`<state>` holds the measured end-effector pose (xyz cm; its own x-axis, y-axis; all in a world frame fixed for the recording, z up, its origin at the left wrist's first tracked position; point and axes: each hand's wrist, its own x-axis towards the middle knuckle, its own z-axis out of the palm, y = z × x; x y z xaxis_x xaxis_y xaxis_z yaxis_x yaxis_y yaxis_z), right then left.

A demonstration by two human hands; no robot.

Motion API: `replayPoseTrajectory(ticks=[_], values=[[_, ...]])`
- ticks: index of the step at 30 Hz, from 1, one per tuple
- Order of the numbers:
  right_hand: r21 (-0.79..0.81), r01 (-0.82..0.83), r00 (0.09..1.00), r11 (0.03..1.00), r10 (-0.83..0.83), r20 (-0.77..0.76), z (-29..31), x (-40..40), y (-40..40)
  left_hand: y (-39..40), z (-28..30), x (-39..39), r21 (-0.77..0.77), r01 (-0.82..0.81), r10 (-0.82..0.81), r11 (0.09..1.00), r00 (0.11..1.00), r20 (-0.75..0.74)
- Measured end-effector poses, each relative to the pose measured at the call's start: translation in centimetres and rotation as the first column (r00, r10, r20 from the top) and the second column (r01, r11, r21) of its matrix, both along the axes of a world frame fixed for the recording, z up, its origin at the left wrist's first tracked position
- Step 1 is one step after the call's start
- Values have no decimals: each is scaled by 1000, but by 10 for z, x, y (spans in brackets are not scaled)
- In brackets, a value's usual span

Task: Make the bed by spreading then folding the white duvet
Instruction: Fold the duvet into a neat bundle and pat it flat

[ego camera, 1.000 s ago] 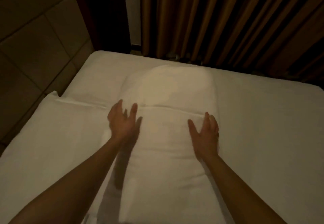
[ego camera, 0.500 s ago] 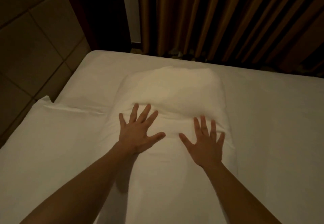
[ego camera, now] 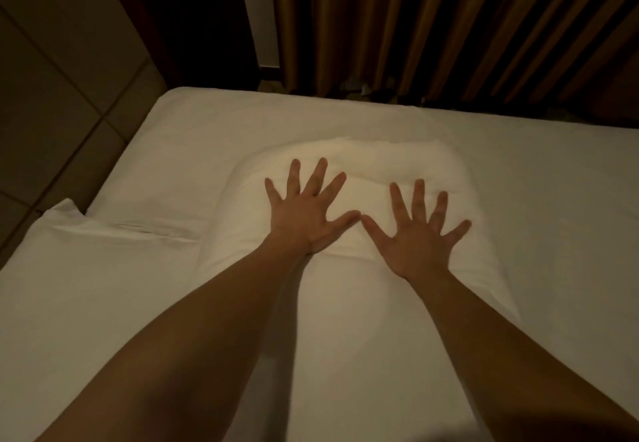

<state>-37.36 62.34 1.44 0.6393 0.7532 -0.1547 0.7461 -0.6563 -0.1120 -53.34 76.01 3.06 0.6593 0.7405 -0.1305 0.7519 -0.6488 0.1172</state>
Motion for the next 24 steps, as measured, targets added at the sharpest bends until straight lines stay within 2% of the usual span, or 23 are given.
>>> replayPoseTrajectory(ticks=[4,7,10,12,14,17,18,20,22,24], values=[[-45,-3,1000,999,2,-10,-13,-2,-2,-7,-10,2,-14,-10,10,1000,1000,-10],[-76,-1,1000,997,0,-11,-5,-10,-7,-18,12,-18,-60,-25,25,998,1000,4],[-71,44,995,997,-50,-88,22,-44,-13,-31,34,-92,-144,-191,201,971,978,63],[78,0,990,997,11,-140,44,-103,-14,-35,40,-173,-157,-381,394,911,917,62],[262,-147,962,954,200,-185,61,-192,-13,-34,39,-259,-141,-546,553,826,833,16],[372,-271,864,888,395,-314,61,-331,-10,-36,36,-373,-173,-752,755,636,653,-64],[349,-284,836,893,409,-367,54,-369,-7,-35,33,-403,-179,-794,796,581,600,-76],[201,-297,797,934,358,-486,28,-424,-4,-36,25,-453,-183,-829,824,528,552,-123],[57,-251,791,966,238,-564,-2,-457,-2,-38,6,-496,-200,-841,829,503,535,-165],[-33,-117,733,993,64,-677,-25,-480,0,-40,-19,-528,-224,-850,827,477,520,-212]])
